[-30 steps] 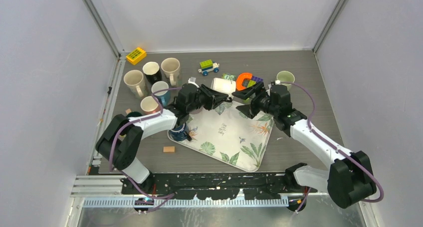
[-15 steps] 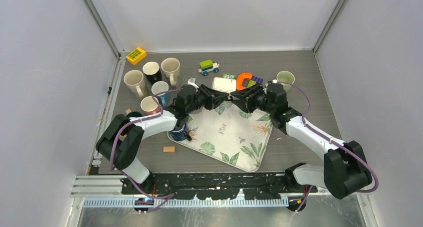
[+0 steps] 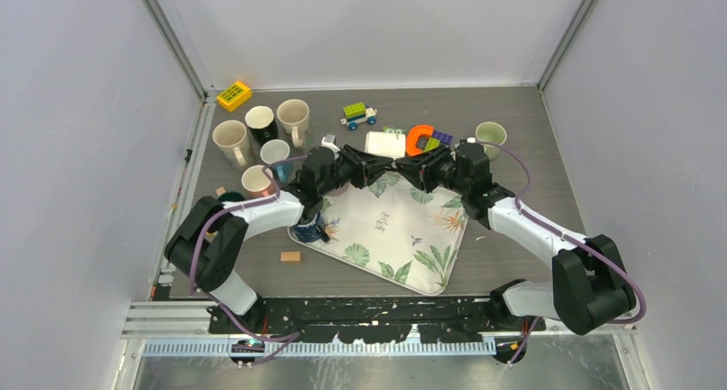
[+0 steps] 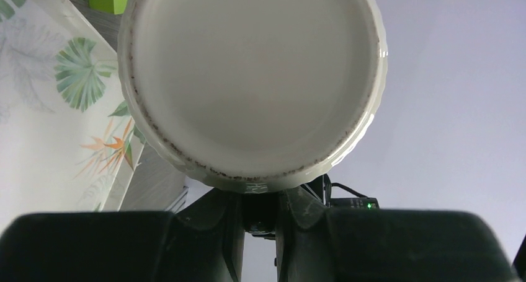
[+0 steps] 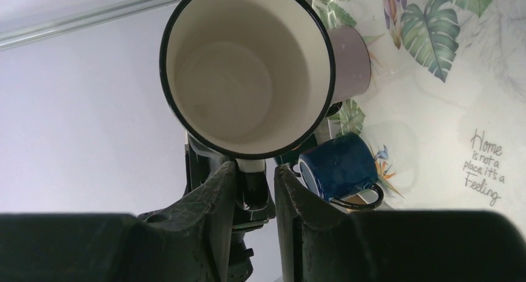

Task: Turn the mug right side up
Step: Turn over the cup on the tray.

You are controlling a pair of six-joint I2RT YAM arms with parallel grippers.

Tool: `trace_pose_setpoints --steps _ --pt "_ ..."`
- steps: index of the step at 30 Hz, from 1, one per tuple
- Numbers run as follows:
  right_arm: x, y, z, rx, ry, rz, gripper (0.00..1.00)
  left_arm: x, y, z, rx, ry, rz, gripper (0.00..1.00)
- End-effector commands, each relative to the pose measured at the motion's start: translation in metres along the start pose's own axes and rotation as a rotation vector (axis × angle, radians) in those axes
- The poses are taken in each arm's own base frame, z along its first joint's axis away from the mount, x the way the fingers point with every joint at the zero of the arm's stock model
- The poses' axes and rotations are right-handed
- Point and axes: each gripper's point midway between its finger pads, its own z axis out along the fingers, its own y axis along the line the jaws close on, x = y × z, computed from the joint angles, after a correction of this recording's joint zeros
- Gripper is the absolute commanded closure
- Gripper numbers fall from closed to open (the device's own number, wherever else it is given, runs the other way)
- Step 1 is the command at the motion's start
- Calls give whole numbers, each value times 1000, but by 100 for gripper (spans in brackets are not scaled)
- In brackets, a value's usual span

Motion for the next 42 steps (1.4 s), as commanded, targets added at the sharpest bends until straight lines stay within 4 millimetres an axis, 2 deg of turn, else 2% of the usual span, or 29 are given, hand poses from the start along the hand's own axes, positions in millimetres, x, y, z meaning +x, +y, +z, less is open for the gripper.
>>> trace_pose_setpoints --steps 1,6,19,24,28,31,36,42 --pt "-1 20 4 -61 -12 -8 66 15 -71 -18 247 55 34 100" --pt "-1 21 6 -66 -13 -5 67 19 -73 -20 257 71 25 99" --pt "4 29 11 -84 3 -5 69 37 -64 -15 257 123 -6 99" --pt "4 28 11 -83 -1 -8 80 39 -63 -15 262 131 -6 100" --pt "3 29 9 -80 -13 -23 98 39 -57 -14 252 135 5 99" --pt "1 33 6 -73 -30 -59 99 42 -46 -11 215 150 14 99" --pt "-2 40 -3 -48 -66 -134 99 39 -30 -8 166 143 28 72" --pt "-6 45 -12 -17 -101 -209 99 39 -15 0 116 152 45 57"
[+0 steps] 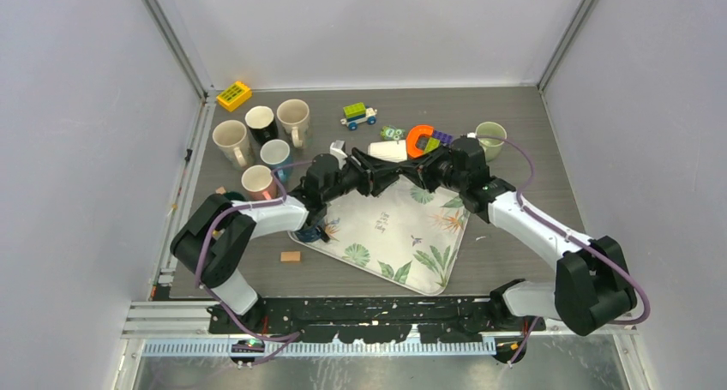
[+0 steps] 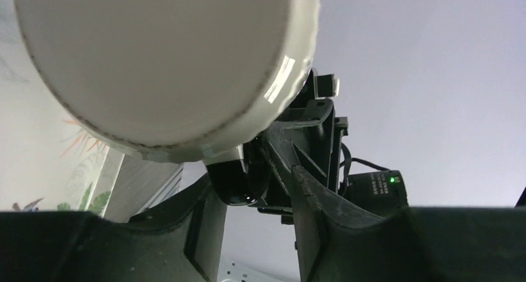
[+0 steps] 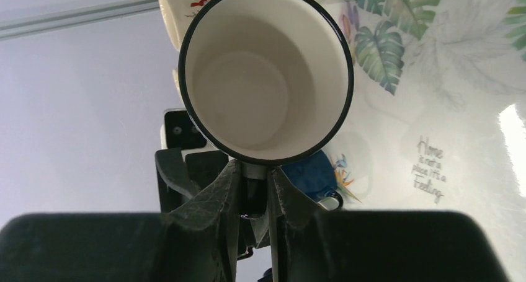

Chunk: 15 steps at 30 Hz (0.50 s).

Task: Turn the mug right side up
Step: Turn over the cup on the tray.

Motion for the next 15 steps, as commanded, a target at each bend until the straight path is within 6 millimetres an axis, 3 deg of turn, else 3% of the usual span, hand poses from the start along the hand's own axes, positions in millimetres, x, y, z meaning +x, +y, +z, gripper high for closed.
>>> trace_pose_setpoints --steps 1,15 --pt "-6 51 -21 -114 -58 -117 99 14 -19 3 71 67 73 55" --pt "-29 32 -49 79 -191 -335 100 12 3 -6 -80 53 231 30"
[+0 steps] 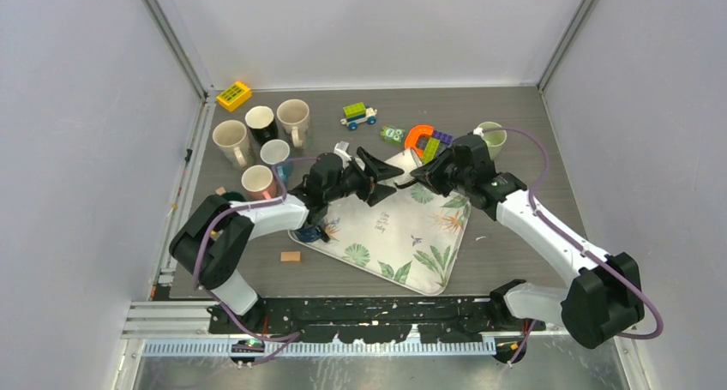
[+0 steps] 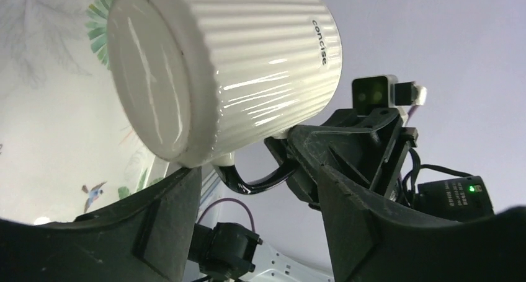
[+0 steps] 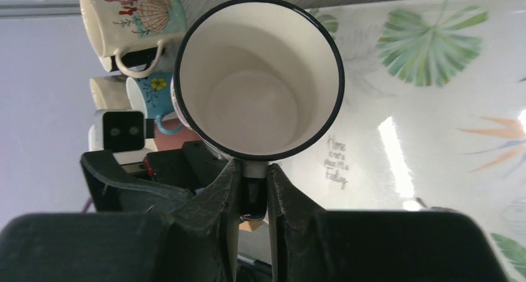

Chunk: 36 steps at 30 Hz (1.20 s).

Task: Turn the mug right side up
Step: Turn over the cup on the tray.

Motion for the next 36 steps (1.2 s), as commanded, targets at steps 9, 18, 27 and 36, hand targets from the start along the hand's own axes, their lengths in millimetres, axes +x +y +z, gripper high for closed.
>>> trace_pose_setpoints --steps 9,18,27,36 --pt "-54 22 -50 41 -256 -225 100 3 -30 -17 -31 -1 255 21" --pt "-75 -5 -62 187 -366 -296 100 7 -43 -34 -66 11 393 16" --pt "-94 -25 -63 295 -463 -335 100 11 -43 -43 -73 37 427 15" --pt "-130 -55 -85 503 -662 -377 99 17 -47 -61 -85 67 479 15"
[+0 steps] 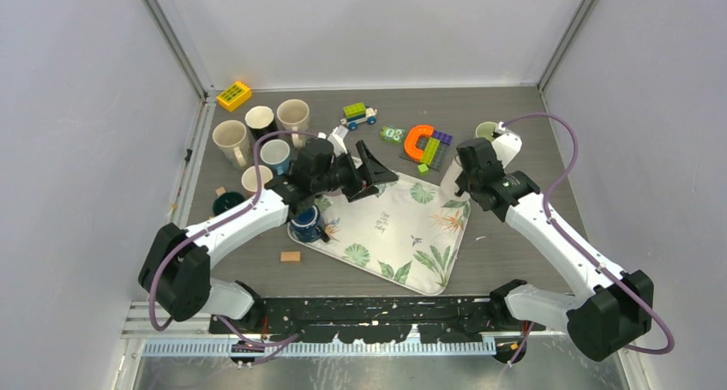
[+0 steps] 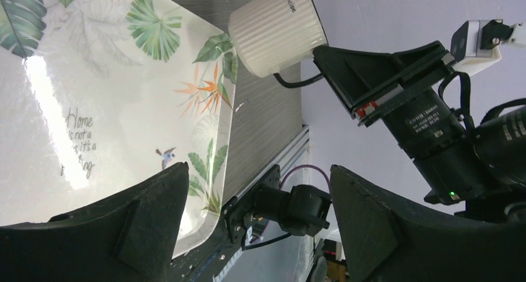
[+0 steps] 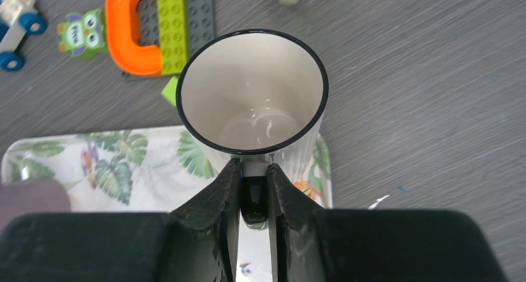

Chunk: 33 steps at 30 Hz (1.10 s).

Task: Turn the mug right side up
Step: Turn over the cup on the tray, then place the cup at the corner of the board.

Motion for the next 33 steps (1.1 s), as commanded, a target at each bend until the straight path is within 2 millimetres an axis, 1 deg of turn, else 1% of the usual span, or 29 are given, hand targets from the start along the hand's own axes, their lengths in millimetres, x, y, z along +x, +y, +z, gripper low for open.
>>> trace_pose_setpoints --steps 1,5,10,17,21,27,33 --pt "-56 -13 -8 106 -244 43 100 -3 -26 -19 60 6 76 15" --pt "-60 -31 -5 189 -299 45 100 -1 -28 -25 65 14 92 15" --pt "-56 -52 3 282 -335 45 100 4 -25 -31 57 30 97 15" --pt "-42 -75 22 354 -361 99 99 4 -24 -39 51 26 109 15" --pt "-36 -83 30 372 -382 112 100 4 -23 -44 46 22 117 15" --pt "-25 -89 40 384 -382 96 100 5 -19 -50 36 10 117 14" --pt "2 -85 57 330 -313 100 98 5 -19 -56 32 2 121 13"
